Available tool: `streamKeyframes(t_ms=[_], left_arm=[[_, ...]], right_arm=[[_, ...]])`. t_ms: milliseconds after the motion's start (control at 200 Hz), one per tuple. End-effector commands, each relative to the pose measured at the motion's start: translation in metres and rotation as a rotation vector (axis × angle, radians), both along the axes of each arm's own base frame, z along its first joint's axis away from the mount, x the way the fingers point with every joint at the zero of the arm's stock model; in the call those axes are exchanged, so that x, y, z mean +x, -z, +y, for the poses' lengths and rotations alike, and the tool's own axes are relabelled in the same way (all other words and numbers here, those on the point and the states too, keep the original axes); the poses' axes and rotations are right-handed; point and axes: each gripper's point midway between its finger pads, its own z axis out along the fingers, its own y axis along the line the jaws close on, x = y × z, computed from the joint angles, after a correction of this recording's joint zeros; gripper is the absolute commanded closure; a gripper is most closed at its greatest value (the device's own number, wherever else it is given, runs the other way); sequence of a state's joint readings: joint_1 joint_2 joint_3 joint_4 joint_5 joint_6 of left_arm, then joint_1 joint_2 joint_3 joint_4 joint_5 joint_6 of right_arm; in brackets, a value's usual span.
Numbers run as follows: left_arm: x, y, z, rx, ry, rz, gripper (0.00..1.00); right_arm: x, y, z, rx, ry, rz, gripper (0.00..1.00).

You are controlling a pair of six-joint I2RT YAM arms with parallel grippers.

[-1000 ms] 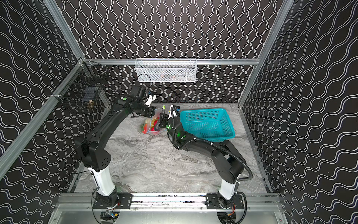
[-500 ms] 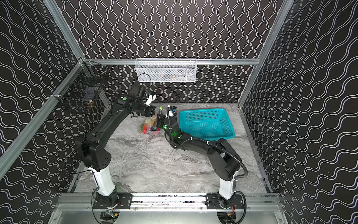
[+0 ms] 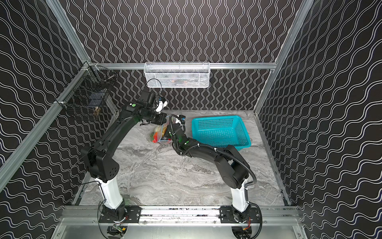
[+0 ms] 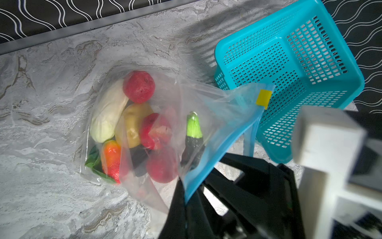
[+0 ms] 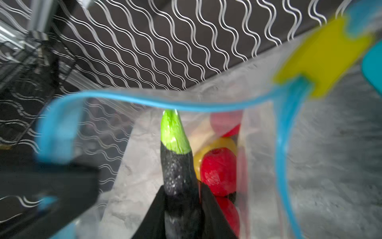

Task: Place the food in the zip-top bag and seal the zipper
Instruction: 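Lower the eggplant into the bag and open the right gripper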

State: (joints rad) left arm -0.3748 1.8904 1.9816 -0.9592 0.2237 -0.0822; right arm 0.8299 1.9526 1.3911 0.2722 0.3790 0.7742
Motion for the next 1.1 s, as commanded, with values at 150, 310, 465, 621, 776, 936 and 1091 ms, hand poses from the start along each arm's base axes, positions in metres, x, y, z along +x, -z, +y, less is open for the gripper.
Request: streamKeyframes(t_ms=[150, 310, 465, 621, 776, 936, 1091], left_arm=[[0.0, -0.001, -0.001, -0.016, -0.002, -0.005, 1.0], [0.0, 0.0, -0.002, -0.022, -0.002, -0.003, 1.0], [0.0, 0.006, -0.004, -0.03, 0.002, 0.022, 1.0], [0.002, 0.008, -0.003, -0.02, -0.006, 0.019, 1.0], [0.004, 0.011, -0.003, -0.02, -0.013, 0.022, 1.0], [0.003, 0.018, -0.006, -0.026, -0.008, 0.044, 1.0], [0.004, 0.022, -0.01, -0.046, -0.003, 0.064, 1.0]], right_arm=[[0.01, -0.014, 0.009, 0.057, -0.03, 0.057, 0.41], [0.005, -0.03, 0.006, 0.094, -0.043, 0.031, 0.4], [-0.003, -0.037, 0.007, 0.129, -0.071, 0.038, 0.42], [-0.01, -0.043, 0.003, 0.166, -0.072, 0.051, 0.44], [-0.015, -0.052, -0.003, 0.171, -0.072, 0.042, 0.44], [-0.022, -0.059, -0.015, 0.17, -0.046, 0.055, 0.46], [-0.028, -0.061, -0.023, 0.173, -0.036, 0.061, 0.45]])
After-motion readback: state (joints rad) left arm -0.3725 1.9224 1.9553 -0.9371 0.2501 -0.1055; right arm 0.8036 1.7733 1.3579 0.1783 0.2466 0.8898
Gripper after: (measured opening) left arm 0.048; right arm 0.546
